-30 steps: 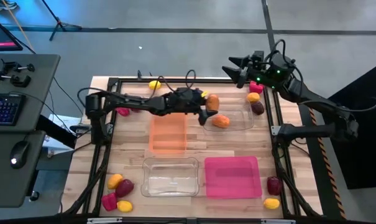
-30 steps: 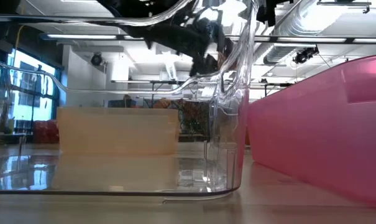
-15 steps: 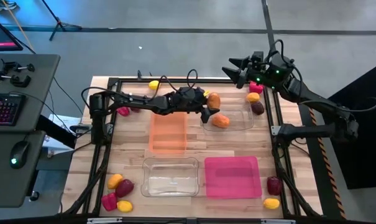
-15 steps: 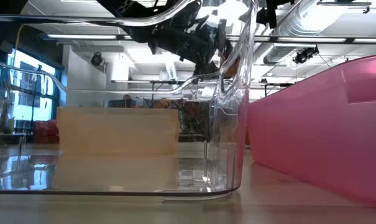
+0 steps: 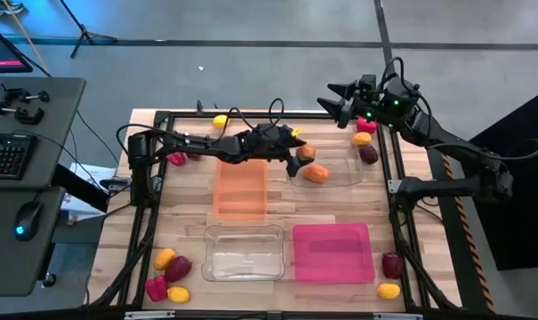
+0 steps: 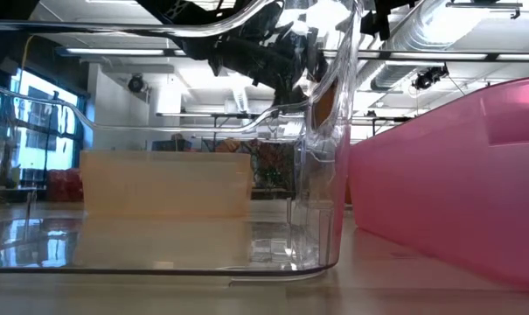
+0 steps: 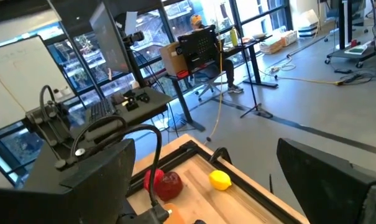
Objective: Sort produce into baskets
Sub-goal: Put the mango into the top transparent bin, then put the bottom right lemon into the pink bin
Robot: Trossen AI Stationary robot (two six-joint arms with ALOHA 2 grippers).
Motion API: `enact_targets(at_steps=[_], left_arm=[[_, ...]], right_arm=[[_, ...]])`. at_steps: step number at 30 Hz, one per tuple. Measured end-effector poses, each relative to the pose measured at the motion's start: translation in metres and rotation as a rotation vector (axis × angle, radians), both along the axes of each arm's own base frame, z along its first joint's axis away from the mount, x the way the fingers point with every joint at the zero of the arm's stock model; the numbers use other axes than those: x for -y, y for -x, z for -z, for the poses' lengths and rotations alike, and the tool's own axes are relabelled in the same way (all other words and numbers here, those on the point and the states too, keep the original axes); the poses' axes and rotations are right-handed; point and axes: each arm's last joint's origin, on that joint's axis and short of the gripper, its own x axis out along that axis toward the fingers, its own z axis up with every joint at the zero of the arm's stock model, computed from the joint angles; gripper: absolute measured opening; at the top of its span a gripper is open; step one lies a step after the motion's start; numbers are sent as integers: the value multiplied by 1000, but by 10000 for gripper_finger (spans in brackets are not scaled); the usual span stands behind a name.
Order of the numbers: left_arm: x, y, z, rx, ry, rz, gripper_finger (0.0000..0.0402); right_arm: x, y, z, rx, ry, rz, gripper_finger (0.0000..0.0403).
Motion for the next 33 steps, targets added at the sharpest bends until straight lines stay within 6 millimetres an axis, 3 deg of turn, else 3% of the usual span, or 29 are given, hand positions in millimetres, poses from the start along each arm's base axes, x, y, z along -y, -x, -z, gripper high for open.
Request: enact_targets(at_steps=[4,8,14,19,26,33], left_arm=[[-6,-3,-14,-50,5,15,393],[-15,5,-32,-119,22,-7,398],[-25,45,-71,-243,-23,-10,397],[-24,82,-118,-197,-146,-16,397],[-31,115,-158,-78,-238,-68,397],[-44,122,-162,-42,-238,-49,397]], right_arm=[[0,0,0,-4,13,-1,381],[-2,3,-3,9,21,-1,381],[-9,13,-8,28,16,-21,381],[-20,15,3,-33,-205,-222,381],[-72,13,44,-432,-632,-459,381],[-141,28,64,-814,-897,-530,381]])
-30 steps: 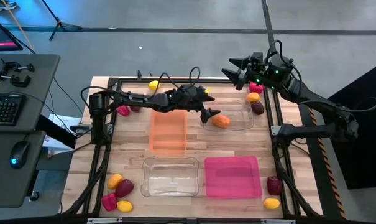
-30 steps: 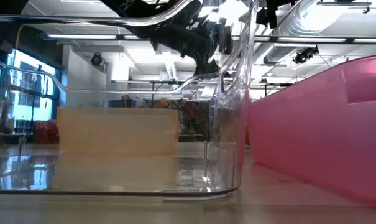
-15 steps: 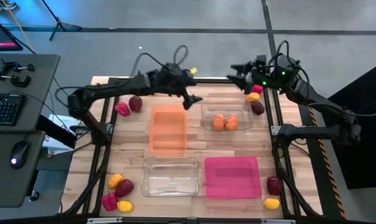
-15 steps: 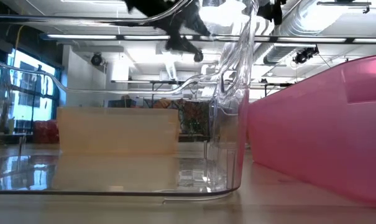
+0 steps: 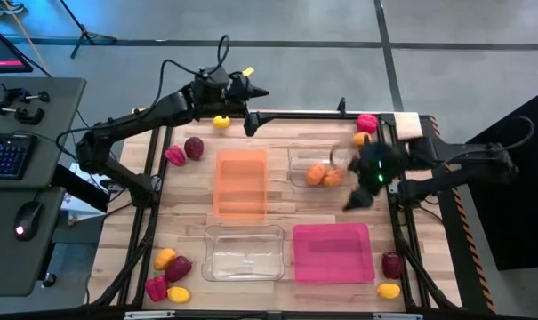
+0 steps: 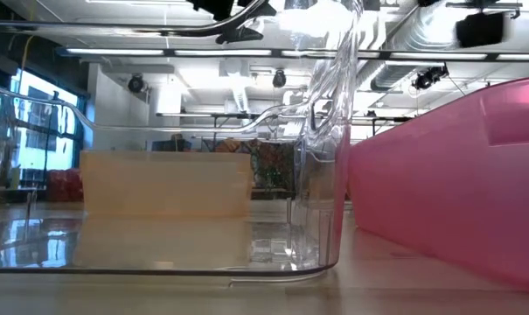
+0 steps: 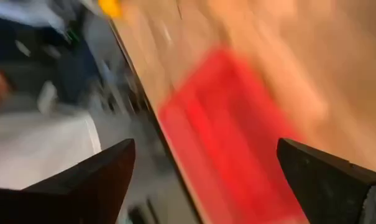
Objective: Sort produce into baskets
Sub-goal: Put the bottom right lemon into the pink bin
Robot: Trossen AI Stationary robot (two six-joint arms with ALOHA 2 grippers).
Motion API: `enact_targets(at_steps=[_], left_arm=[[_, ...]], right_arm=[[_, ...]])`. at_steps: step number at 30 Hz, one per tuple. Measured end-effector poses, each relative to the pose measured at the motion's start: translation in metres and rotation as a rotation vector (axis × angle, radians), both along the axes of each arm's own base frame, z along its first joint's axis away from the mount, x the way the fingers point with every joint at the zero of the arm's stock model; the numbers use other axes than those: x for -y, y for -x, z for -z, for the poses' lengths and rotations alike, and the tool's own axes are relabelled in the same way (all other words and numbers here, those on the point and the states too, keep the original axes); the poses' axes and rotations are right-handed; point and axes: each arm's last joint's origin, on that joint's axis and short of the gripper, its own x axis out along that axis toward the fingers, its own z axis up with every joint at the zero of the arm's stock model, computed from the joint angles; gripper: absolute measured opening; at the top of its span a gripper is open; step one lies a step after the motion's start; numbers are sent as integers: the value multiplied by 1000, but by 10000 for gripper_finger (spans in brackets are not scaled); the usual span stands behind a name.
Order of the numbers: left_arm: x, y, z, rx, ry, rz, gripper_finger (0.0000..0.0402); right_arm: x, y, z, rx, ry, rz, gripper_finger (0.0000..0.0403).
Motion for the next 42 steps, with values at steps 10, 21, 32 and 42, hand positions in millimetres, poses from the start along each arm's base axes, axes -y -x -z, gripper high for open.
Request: enact_targets(at_steps=[10,21,32,42], left_arm=[[-10,4,2,-6,8,-34,397],[-10,4,2,-4,13,-35,397],[-11,4,1,13,36,-51,397],[-12,4,1,25,62,-61,397]], right_arm=[[-82,6,29,-331,63,-182,381],[-177,-1,89,-604,19,-477,381],[-226,-1,145,-750,39,-513,381],[-234,-1,183,-823,157,-534,380]])
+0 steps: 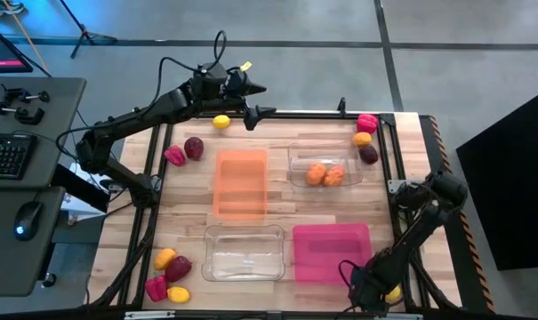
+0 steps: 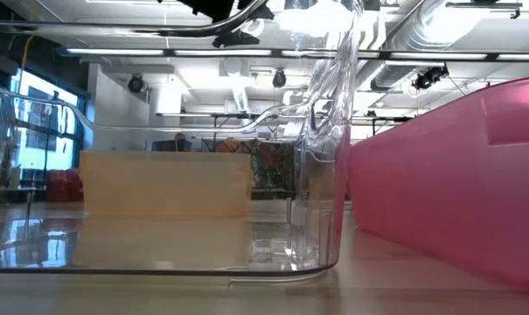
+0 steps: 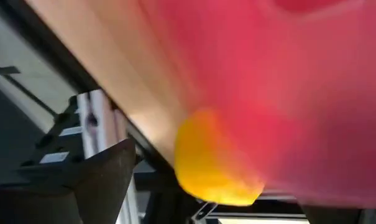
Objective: Sort produce into baskets
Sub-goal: Put the bottom right lemon into the pink bin
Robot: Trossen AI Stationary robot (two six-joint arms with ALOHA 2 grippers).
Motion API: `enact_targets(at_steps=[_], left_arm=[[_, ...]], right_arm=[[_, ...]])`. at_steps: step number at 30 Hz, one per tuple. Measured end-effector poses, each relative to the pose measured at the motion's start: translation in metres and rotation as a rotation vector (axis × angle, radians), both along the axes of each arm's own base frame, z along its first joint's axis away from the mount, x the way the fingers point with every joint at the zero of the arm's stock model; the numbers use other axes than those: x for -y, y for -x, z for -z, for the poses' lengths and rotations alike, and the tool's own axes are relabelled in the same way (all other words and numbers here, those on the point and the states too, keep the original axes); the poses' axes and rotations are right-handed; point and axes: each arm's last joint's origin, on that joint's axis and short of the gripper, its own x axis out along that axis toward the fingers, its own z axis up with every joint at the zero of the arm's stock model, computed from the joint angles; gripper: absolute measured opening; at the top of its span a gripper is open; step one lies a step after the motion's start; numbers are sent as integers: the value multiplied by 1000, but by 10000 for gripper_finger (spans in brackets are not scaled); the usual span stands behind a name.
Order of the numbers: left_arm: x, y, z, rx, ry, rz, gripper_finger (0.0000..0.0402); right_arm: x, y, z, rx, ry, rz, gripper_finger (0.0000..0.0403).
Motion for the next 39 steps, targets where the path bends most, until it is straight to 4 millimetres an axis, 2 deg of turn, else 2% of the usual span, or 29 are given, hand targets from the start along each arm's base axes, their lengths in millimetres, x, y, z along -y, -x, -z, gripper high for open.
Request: enact_targets(at_steps=[5,9,15,20,24,27,33,37,39], left_arm=[[0,0,0,1,0,0,397],[0,0,0,4,5,-6,397],[-2,0,-1,1,-12,-59,397],[-1,1,-3,15,-19,-61,397],[1,11,-19,83,-83,-60,397],[2,22,-33,136,-140,-82,397],[2,47,-51,157,-207,-166,397],[3,55,-52,128,-210,-163,397],[5,56,-50,99,-220,-104,397]], right_arm=[[-1,0,8,-12,17,-11,377],[-2,2,8,-13,22,-20,357],[-2,4,8,-27,35,-26,299],[-1,4,4,-34,20,-22,234],[0,4,-8,-18,5,-38,181],[1,4,-24,14,-11,-46,159],[9,9,-58,72,-30,-44,166],[19,13,-81,111,-27,-35,168],[26,12,-91,131,-32,-17,168]])
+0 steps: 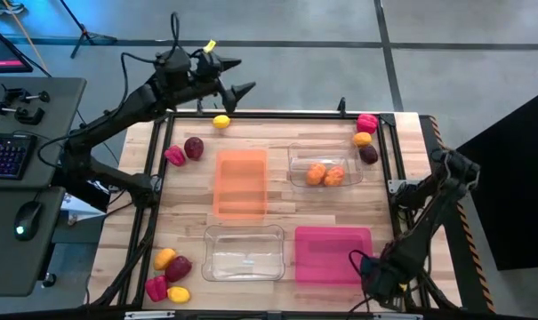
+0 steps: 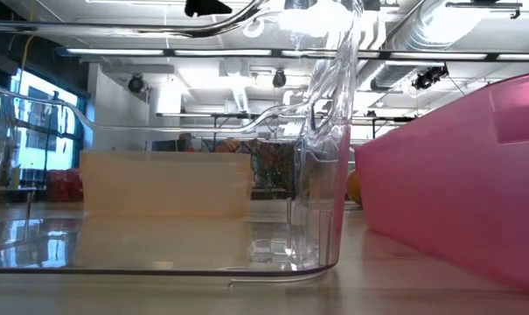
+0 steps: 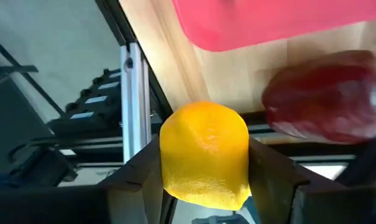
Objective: Sort produce into baskets
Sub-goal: Put the bottom right lemon into the pink bin, then put the top right lemon into the pink bin
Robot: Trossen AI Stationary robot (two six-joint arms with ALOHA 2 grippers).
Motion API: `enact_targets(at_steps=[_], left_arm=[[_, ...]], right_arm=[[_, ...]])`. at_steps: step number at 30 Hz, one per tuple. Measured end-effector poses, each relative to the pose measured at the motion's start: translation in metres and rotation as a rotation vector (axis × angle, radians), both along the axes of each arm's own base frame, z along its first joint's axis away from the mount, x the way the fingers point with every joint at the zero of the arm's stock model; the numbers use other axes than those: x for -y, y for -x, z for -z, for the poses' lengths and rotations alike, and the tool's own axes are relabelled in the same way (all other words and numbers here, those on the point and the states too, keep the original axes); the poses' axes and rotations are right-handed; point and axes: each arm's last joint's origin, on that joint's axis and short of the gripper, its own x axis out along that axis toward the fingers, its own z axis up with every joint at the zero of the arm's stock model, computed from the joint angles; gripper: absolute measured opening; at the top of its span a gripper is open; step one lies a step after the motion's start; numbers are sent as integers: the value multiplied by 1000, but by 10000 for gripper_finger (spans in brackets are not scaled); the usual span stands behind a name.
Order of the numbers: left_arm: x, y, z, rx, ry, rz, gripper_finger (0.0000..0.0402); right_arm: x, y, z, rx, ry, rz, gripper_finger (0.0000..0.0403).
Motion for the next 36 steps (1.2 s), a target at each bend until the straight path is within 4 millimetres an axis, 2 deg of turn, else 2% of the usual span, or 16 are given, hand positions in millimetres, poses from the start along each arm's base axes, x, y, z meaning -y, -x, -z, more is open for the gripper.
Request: enact_targets(at_steps=[5,7,9,13,19,28,33,36], left_arm=[[10,-1,2,-16,34,284,397],[13,-2,7,-24,72,322,397],[16,-4,19,-37,112,332,397],[25,-2,47,-12,182,342,397],[37,12,67,102,254,338,397],[50,42,68,79,275,255,397],[53,52,68,66,283,190,397],[52,54,66,95,303,135,397]], right_arm=[[20,-18,-21,140,-1,96,169],[27,-28,-23,194,15,116,169],[33,-37,-21,234,27,125,169],[40,-54,-12,257,53,175,170],[54,-78,-8,273,35,301,188],[74,-96,-9,306,-58,236,303],[93,-106,-11,321,-92,217,324],[116,-113,-25,394,-59,236,325]])
